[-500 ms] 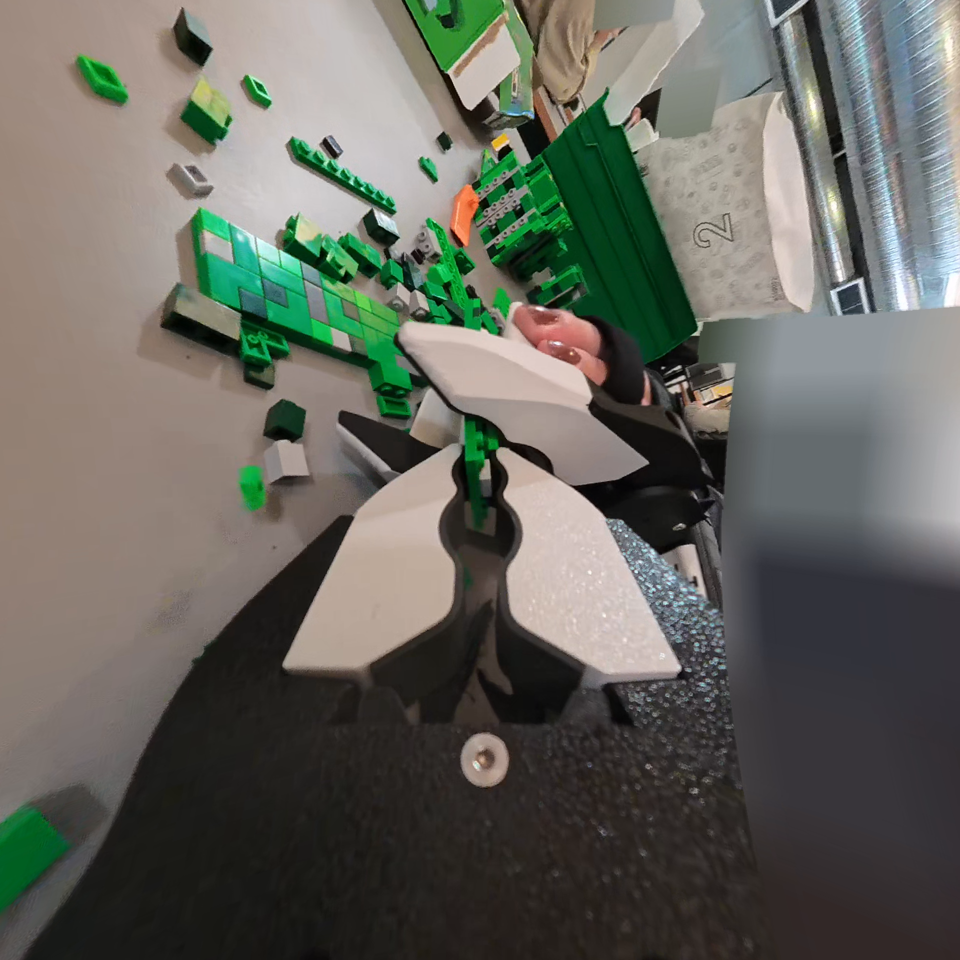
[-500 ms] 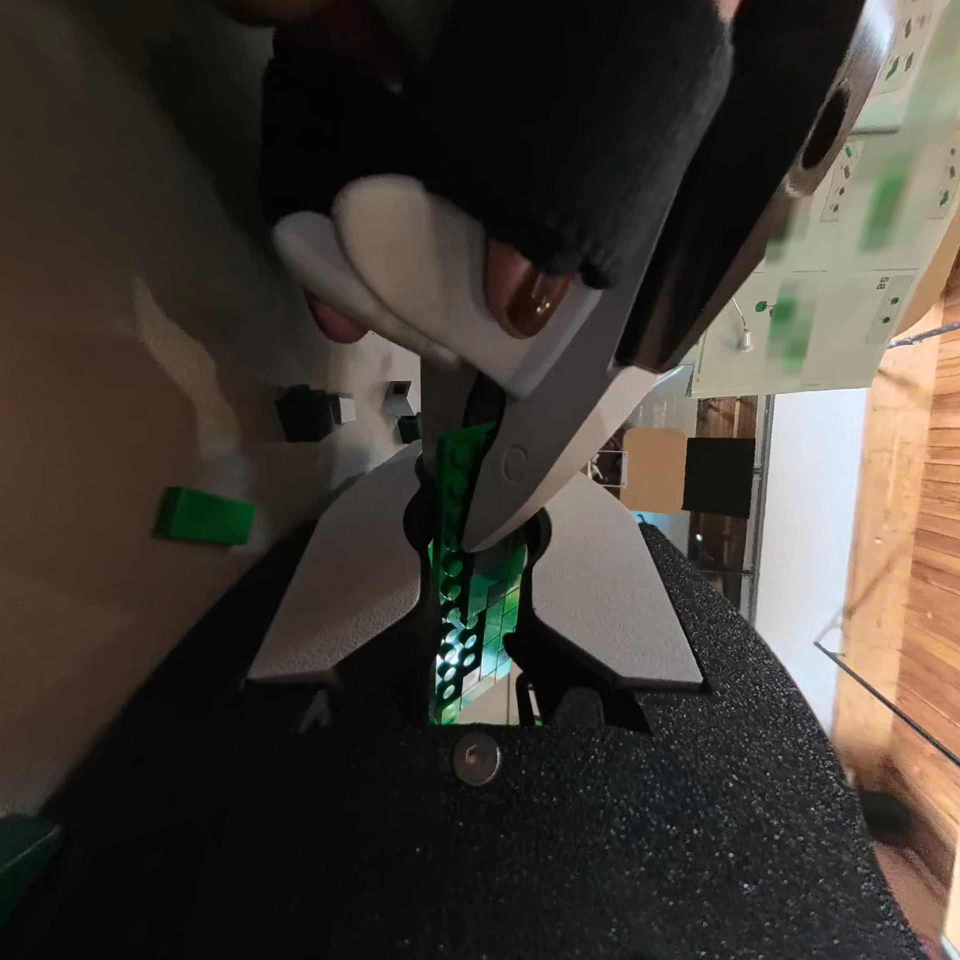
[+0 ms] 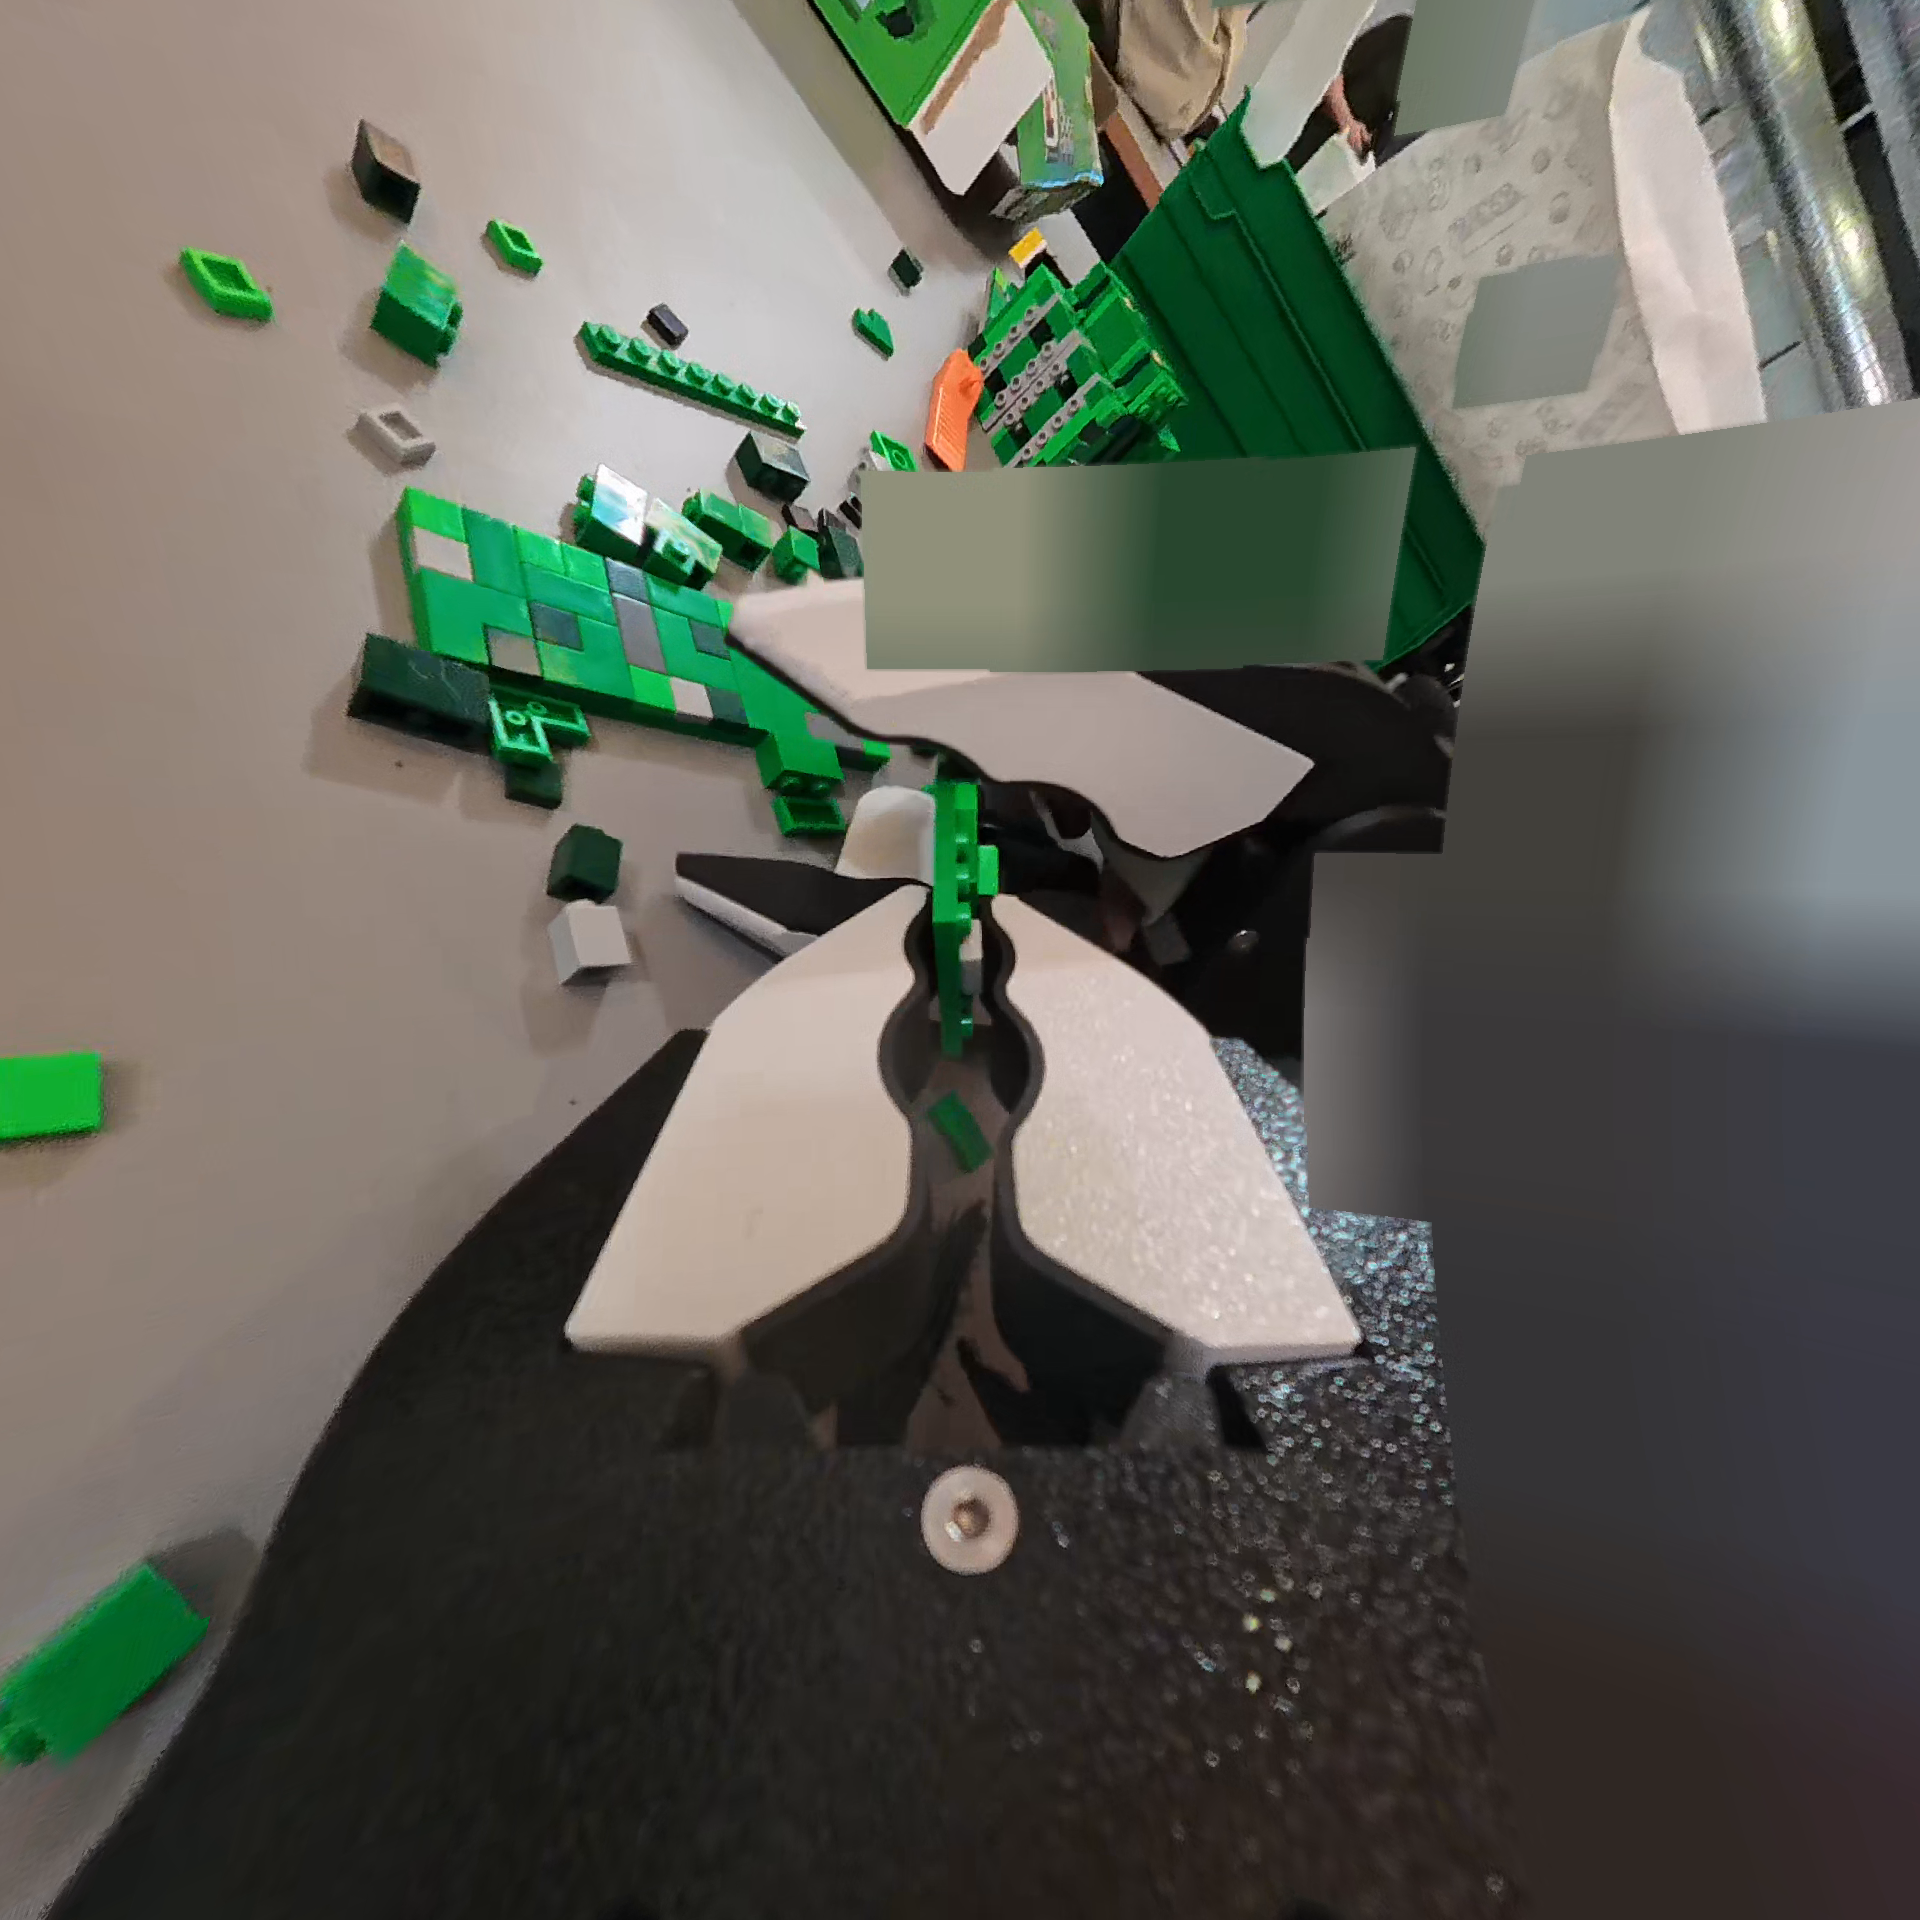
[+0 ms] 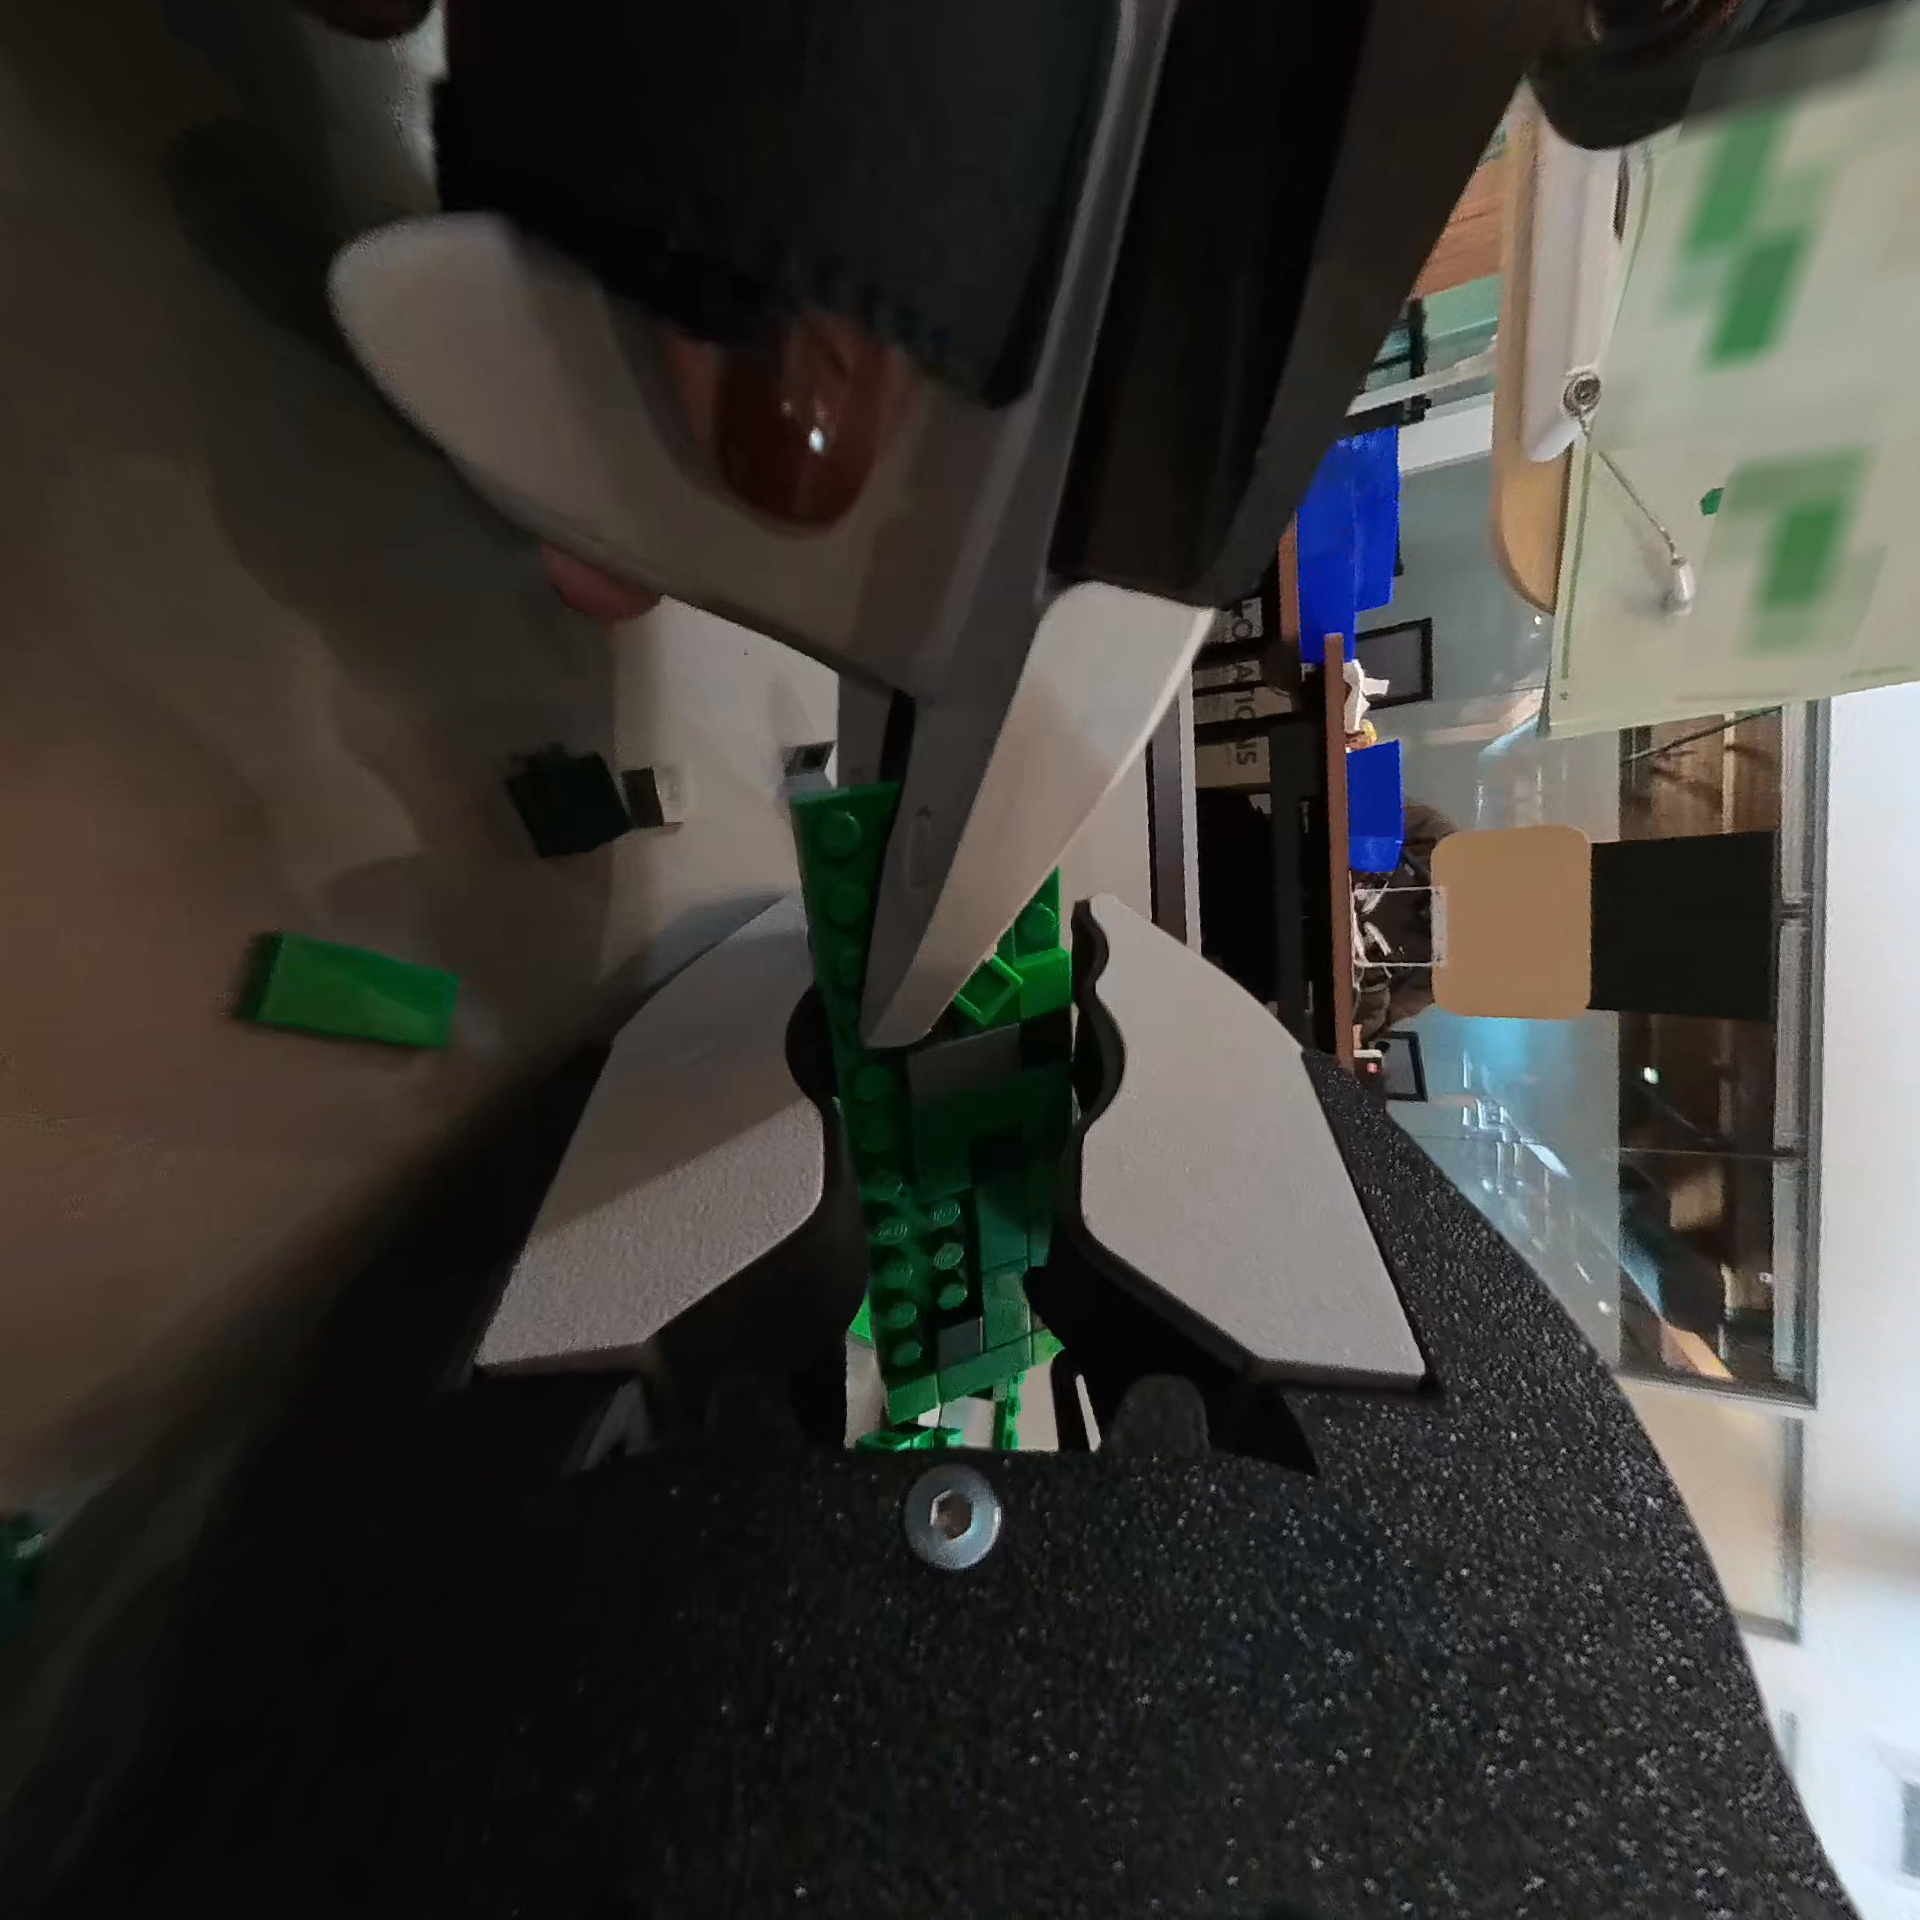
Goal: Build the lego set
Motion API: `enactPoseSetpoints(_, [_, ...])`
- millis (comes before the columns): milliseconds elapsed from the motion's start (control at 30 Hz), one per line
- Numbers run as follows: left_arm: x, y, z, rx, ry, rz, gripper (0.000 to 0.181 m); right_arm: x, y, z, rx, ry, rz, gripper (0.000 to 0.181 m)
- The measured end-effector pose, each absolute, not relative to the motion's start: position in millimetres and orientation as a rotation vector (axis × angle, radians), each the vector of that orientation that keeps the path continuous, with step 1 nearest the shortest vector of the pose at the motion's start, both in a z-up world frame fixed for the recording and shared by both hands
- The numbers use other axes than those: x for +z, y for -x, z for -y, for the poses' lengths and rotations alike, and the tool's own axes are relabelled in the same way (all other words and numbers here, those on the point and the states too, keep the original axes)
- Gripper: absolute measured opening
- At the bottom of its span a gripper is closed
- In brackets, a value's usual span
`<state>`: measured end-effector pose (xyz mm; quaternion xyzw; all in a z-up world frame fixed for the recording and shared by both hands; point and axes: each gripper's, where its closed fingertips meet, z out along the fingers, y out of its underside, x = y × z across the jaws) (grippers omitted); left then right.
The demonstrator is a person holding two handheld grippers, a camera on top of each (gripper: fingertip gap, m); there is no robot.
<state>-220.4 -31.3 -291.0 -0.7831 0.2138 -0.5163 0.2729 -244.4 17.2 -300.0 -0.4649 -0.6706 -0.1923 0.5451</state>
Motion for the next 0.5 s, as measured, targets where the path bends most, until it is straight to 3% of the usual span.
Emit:
enactPoseSetpoints(267, [-291.0,221.1,36.2,-1.269,2.064,-0.744,0.006,-301.3,246.7,-12.6,-0.437,1.09,1.635,0.04])
enactPoseSetpoints(500, [-292.4,222.9,36.7,-1.431,2.13,-0.585,0.007,-299.1,246.8,-15.1,-0.561,1.027,1.597,0.04])
